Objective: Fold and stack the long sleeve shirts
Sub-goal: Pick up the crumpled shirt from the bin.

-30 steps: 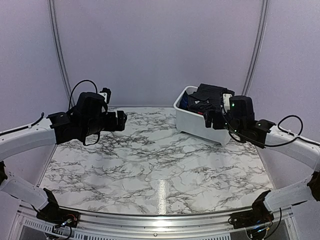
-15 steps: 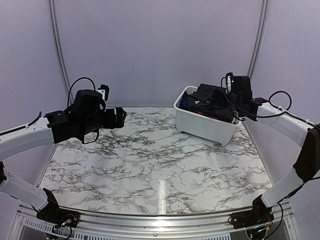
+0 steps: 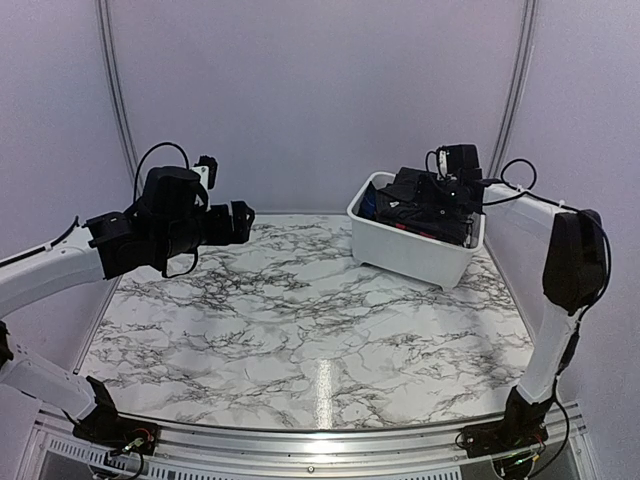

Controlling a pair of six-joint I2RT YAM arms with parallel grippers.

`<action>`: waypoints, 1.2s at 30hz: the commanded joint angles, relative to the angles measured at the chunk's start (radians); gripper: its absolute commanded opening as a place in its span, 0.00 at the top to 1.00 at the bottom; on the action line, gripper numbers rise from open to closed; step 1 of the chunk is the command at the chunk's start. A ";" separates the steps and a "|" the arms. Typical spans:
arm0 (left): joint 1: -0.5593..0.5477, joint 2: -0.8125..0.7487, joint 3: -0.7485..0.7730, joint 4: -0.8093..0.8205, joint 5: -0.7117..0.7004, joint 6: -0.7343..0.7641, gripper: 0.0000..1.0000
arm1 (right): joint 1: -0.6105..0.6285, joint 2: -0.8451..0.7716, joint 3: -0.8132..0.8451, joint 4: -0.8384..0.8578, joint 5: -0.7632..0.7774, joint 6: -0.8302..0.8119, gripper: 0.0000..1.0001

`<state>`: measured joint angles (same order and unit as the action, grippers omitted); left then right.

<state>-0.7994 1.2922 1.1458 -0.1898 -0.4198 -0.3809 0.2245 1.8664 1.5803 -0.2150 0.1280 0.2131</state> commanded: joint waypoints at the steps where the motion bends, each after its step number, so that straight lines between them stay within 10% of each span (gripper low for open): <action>1: 0.005 0.020 0.028 -0.023 0.004 0.008 0.01 | 0.078 0.050 0.065 -0.033 -0.012 -0.008 0.13; 11: 0.008 0.028 0.039 -0.041 0.005 0.009 0.01 | 0.108 0.162 0.143 -0.092 0.037 -0.018 0.31; 20: 0.009 0.021 0.040 -0.042 0.003 -0.001 0.01 | 0.108 0.200 0.250 -0.132 0.031 -0.051 1.00; 36: 0.016 0.006 0.048 -0.049 -0.011 0.003 0.01 | 0.141 0.147 0.366 -0.197 0.075 -0.099 1.00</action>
<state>-0.7906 1.3197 1.1652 -0.2146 -0.4129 -0.3801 0.3447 2.0624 1.9015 -0.3920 0.1890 0.1322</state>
